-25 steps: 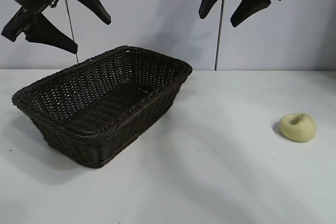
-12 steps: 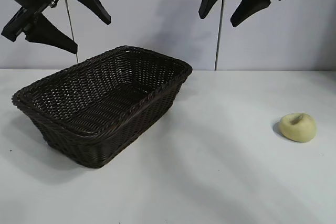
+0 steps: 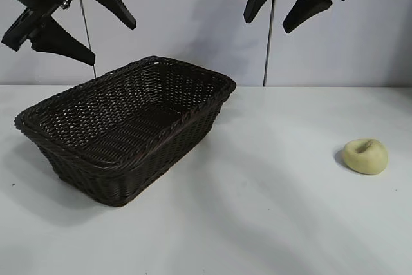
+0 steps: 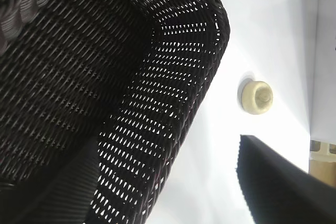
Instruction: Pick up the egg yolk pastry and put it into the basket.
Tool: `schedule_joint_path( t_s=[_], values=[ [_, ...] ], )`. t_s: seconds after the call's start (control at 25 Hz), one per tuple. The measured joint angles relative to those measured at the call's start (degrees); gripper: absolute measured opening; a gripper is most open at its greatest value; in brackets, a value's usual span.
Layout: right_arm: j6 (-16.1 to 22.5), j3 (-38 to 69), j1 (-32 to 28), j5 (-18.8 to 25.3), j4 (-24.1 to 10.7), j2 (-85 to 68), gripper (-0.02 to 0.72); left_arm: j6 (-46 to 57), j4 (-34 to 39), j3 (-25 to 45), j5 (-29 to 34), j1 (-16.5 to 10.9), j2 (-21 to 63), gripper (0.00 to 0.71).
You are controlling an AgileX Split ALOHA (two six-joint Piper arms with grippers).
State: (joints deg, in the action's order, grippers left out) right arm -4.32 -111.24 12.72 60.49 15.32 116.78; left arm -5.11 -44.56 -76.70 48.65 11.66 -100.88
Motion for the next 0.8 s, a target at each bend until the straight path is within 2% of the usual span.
schedule_joint_path(
  t_s=[0.28,0.48,0.6,0.8],
  values=[
    [0.0,0.0,0.0,0.0,-0.18,0.0,0.516,13.17,12.01,0.07,7.95,0.0,3.64,0.532],
    [0.0,0.0,0.0,0.0,-0.27,0.0,0.516,20.58,19.99,3.14,8.76,0.0,8.38,0.532],
    [0.0,0.0,0.0,0.0,-0.3,0.0,0.516,24.99,21.98,7.96,7.29,0.0,10.6,0.532],
    [0.0,0.0,0.0,0.11,-0.32,0.0,0.516,32.87,21.85,17.34,-1.76,0.0,11.29,0.532]
  ],
)
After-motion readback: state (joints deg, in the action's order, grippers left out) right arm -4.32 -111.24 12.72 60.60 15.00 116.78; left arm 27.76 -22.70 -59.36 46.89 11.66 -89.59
